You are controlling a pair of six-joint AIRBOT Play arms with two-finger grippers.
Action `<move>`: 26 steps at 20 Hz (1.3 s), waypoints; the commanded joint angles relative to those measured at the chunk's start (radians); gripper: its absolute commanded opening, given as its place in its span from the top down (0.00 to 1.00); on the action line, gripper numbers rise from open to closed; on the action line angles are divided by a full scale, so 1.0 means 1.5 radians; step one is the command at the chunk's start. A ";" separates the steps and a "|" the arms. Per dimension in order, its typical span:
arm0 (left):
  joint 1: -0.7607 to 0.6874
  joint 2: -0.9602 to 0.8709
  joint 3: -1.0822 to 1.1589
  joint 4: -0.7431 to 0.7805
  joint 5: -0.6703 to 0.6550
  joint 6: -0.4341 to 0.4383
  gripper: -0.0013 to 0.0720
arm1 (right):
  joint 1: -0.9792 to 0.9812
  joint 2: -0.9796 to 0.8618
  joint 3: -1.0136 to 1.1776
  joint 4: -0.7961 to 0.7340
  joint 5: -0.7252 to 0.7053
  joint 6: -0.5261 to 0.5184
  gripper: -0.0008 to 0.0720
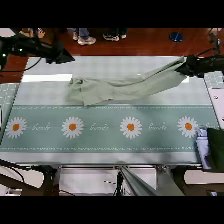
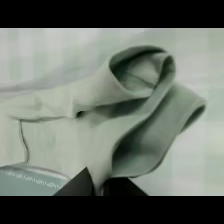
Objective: Fold the shirts.
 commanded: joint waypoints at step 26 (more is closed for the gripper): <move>-0.501 -0.273 -0.001 -0.253 0.222 -0.087 0.95 | -0.002 0.288 0.002 -0.177 0.201 0.061 0.94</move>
